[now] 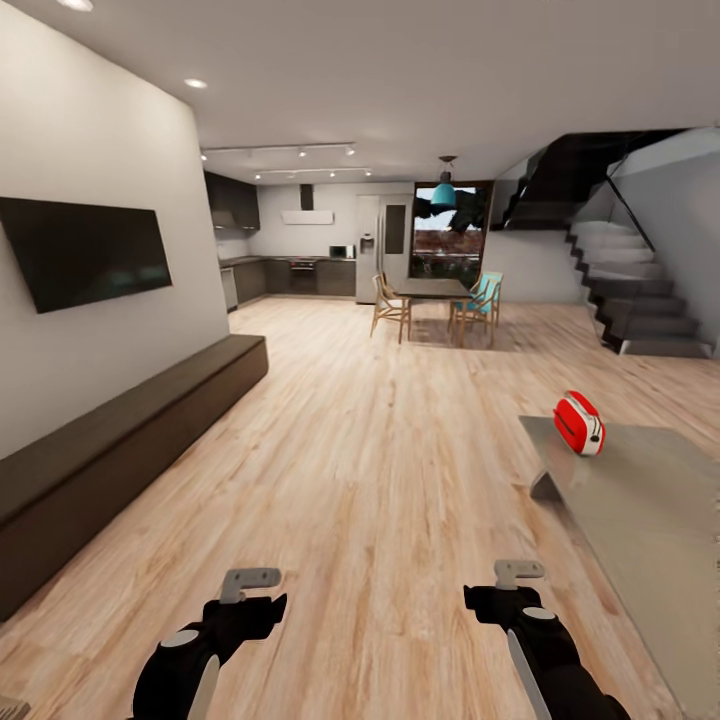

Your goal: Turn on the radio receiver that's on the table in the living room.

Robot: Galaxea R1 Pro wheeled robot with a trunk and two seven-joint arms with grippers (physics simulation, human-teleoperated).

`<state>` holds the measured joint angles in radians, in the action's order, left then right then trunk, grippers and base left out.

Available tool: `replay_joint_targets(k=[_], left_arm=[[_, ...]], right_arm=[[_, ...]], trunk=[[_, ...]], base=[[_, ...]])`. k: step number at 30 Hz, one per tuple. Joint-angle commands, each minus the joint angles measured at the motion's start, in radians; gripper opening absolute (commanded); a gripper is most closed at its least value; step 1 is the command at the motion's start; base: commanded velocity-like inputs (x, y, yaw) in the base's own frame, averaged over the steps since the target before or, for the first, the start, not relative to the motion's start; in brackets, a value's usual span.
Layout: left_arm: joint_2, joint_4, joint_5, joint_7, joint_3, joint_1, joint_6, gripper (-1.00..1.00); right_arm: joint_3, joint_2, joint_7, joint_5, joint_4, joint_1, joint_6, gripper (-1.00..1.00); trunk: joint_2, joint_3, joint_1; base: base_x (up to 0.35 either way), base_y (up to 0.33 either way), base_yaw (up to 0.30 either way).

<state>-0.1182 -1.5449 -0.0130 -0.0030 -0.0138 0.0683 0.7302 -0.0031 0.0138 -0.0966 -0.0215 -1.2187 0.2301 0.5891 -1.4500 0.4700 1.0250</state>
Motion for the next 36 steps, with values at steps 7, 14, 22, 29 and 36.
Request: replay_joint_targets(k=[7,14,22,29,36], left_arm=[[0.0,0.001,0.001,0.0,0.0,0.0,0.0,1.0],[0.0,0.0,0.002,0.0,0.001,0.0,0.001,1.0],[0.0,-0.002,0.003,0.001,0.002,0.001,0.001,1.0],[0.001,0.002,0.0,0.003,0.002,0.0,0.0,1.0],[0.001,0.003,-0.005,0.006,0.002,0.0,0.0,1.0]], right_arm=[[0.0,0.0,0.001,0.0,0.001,0.0,0.0,1.0],[0.0,0.0,0.002,0.0,0.001,0.0,0.0,1.0],[0.0,0.0,0.003,0.0,0.001,0.0,0.0,1.0],[0.001,0.0,0.003,-0.002,0.001,0.0,0.0,1.0],[0.001,0.0,-0.004,-0.004,0.001,0.0,-0.001,1.0]], trunk=[[0.0,0.0,0.0],[0.0,0.0,0.0],[0.0,0.0,0.0],[0.0,0.0,0.0],[0.0,0.0,0.0]], base=[[0.085,0.313,-0.266],[0.075,0.315,-0.265],[0.068,0.284,-0.082],[0.081,0.231,-0.002],[0.303,0.086,0.0]])
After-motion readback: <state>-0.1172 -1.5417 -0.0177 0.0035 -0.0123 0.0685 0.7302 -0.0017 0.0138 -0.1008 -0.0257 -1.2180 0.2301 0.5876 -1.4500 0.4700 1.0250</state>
